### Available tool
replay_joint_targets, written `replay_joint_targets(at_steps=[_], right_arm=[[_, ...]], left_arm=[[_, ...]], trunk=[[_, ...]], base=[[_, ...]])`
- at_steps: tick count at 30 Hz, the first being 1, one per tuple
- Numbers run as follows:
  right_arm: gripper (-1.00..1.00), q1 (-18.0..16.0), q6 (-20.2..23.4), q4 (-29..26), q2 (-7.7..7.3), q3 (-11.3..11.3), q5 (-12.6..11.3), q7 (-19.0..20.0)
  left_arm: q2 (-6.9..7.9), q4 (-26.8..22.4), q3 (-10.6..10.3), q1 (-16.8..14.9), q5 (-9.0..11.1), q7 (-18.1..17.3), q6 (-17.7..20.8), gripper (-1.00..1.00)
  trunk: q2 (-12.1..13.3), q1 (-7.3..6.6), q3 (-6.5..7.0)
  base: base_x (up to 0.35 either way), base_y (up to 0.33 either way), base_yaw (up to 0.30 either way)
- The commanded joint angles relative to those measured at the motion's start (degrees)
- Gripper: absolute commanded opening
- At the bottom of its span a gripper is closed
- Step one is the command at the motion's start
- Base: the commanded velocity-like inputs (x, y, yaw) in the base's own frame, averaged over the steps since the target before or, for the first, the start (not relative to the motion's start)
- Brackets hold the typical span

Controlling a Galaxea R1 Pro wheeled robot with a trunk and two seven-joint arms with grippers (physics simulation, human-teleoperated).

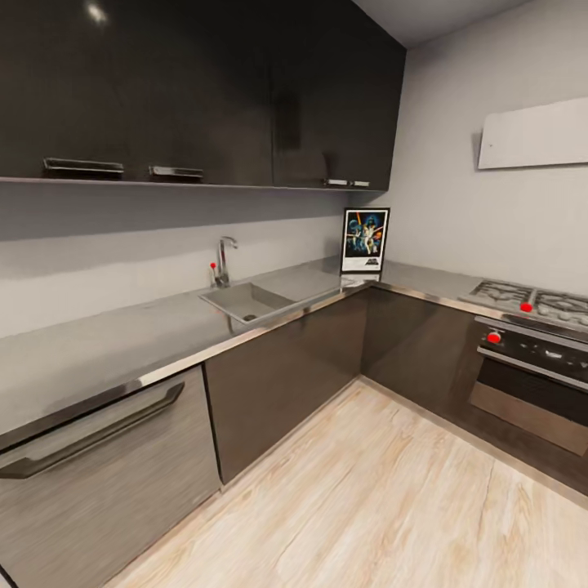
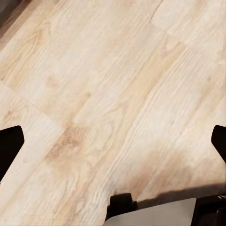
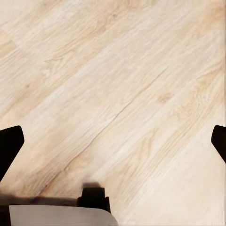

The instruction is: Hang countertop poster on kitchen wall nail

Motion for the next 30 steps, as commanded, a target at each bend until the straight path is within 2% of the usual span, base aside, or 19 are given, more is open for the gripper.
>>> replay_joint_targets(at_steps=[1, 15, 30], right_arm=[[1.0, -0.03, -0.18, 0.05, -0.01, 0.06, 0.03, 0.02], [1.0, -0.03, -0.26, 0.05, 0.07, 0.13, 0.04, 0.02], [1.0, -0.03, -0.33, 0.05, 0.07, 0.02, 0.03, 0.02]], left_arm=[[0.03, -0.08, -0.05, 0.01, -0.48, -0.01, -0.1, 1.0], [0.06, -0.08, 0.04, 0.01, -0.44, 0.0, -0.15, 1.0], [0.06, -0.08, 0.07, 0.01, -0.41, -0.02, -0.15, 1.0]], trunk=[[-0.02, 0.03, -0.05], [-0.02, 0.03, -0.05], [-0.02, 0.03, -0.05]], base=[[0.319, -0.052, -0.001], [0.332, -0.008, -0.016], [0.335, -0.001, -0.265]])
